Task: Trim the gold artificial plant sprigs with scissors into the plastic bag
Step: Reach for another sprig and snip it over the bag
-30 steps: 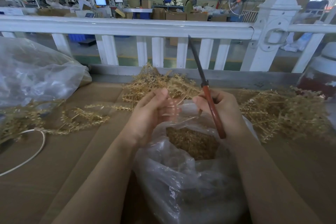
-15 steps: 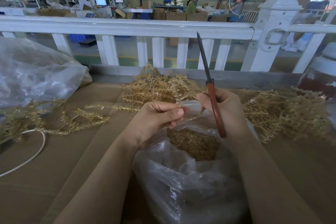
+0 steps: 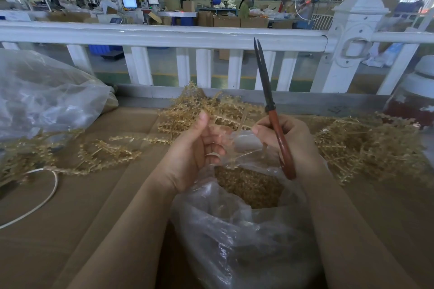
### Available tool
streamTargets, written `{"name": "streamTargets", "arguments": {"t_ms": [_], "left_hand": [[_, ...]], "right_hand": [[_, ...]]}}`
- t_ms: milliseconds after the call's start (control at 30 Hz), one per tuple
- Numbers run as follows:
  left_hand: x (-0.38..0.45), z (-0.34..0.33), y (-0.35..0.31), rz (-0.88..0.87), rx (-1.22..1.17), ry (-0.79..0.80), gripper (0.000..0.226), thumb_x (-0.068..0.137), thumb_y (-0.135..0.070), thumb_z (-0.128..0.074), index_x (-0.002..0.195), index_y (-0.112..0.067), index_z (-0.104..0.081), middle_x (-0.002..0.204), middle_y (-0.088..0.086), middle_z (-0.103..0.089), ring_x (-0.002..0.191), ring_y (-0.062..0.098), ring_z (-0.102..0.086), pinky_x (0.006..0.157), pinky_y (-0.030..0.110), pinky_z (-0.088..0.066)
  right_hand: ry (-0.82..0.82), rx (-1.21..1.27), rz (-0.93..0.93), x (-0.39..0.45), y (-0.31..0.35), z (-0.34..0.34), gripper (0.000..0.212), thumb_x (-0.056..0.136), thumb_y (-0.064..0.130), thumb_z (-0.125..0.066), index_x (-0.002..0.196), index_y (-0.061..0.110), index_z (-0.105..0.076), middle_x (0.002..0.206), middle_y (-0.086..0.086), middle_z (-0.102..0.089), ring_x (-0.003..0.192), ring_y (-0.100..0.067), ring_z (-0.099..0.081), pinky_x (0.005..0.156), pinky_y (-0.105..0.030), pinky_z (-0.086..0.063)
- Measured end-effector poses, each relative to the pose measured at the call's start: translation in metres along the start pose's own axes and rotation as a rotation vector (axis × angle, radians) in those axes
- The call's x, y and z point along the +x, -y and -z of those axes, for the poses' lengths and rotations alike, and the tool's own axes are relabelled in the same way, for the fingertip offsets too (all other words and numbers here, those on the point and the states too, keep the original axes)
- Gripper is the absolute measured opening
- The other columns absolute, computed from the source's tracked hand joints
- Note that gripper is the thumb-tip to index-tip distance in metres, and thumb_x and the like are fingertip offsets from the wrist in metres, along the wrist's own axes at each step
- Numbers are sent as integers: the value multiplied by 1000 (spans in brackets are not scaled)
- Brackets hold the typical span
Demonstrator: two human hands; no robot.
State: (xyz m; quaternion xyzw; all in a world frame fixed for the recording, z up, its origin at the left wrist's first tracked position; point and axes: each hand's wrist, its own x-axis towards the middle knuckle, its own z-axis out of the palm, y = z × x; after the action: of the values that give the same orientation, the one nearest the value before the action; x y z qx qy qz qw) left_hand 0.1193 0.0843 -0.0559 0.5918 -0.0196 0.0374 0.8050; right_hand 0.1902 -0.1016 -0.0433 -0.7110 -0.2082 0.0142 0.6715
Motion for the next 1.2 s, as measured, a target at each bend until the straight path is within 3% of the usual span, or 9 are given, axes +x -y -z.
{"name": "streamTargets", "arguments": {"t_ms": [167,300,467,633,733,800,967,1067,1200], "left_hand": [[0,2,-1,19,1,-13,79,73,-76,-47,104,-4,-61,81,2,-67,68,13,-58,64,28,-45],[-1,2,-1,8,-20,-13,77,76,-74,-48,105,-4,-65,84,6,-70,69,14,-61,62,25,-48],[0,5,0,-3,-31,-31,64,88,-66,-37,95,-16,-77,83,4,-70,69,11,-62,67,27,-46],[0,4,0,-37,-37,-50,46,79,-62,-56,83,-23,-79,89,-1,-72,67,10,-61,67,26,-48],[0,6,2,-78,-34,-31,27,80,-39,-73,88,-13,-75,87,-2,-73,66,10,-59,66,24,-50],[1,8,4,-134,-35,-9,32,75,-25,-79,94,-2,-70,80,-2,-70,66,9,-56,66,23,-50],[3,11,6,-203,-55,-17,17,77,-22,-75,89,-11,-77,73,0,-68,65,8,-59,65,20,-53],[3,11,7,-212,-66,-35,12,83,-17,-69,90,-12,-78,74,1,-68,65,9,-60,66,21,-54],[3,10,6,-187,-109,-91,14,82,-16,-67,90,-7,-75,71,1,-69,59,8,-61,62,20,-53]], "right_hand": [[153,60,13,-3,6,0,14,75,23,-83,67,32,-77,63,12,-65,53,3,-57,54,-8,-45],[175,26,15,-4,10,-1,5,64,37,-79,67,34,-77,68,12,-67,62,2,-61,64,-11,-49],[176,-18,-1,-3,8,-1,11,71,27,-82,68,36,-77,73,11,-71,68,2,-65,78,-23,-45],[223,-57,-1,-4,8,1,15,81,20,-81,71,31,-76,75,-8,-68,76,-25,-62,78,-30,-48],[267,-60,-15,-6,10,2,9,68,40,-80,70,32,-76,74,-6,-66,74,-27,-57,71,-34,-48],[264,-46,-37,-5,9,1,18,61,46,-79,70,32,-76,75,-4,-67,73,-27,-56,70,-35,-47],[298,204,-77,-4,4,7,14,70,38,-80,72,25,-76,71,-5,-66,49,-19,-36,44,-25,-25],[316,264,-56,-2,1,11,15,78,34,-83,74,22,-75,74,-7,-68,50,-19,-28,48,-36,-15],[286,333,-54,1,-3,12,10,82,24,-72,77,16,-74,75,-11,-69,44,-14,-30,47,-34,-16]]}}
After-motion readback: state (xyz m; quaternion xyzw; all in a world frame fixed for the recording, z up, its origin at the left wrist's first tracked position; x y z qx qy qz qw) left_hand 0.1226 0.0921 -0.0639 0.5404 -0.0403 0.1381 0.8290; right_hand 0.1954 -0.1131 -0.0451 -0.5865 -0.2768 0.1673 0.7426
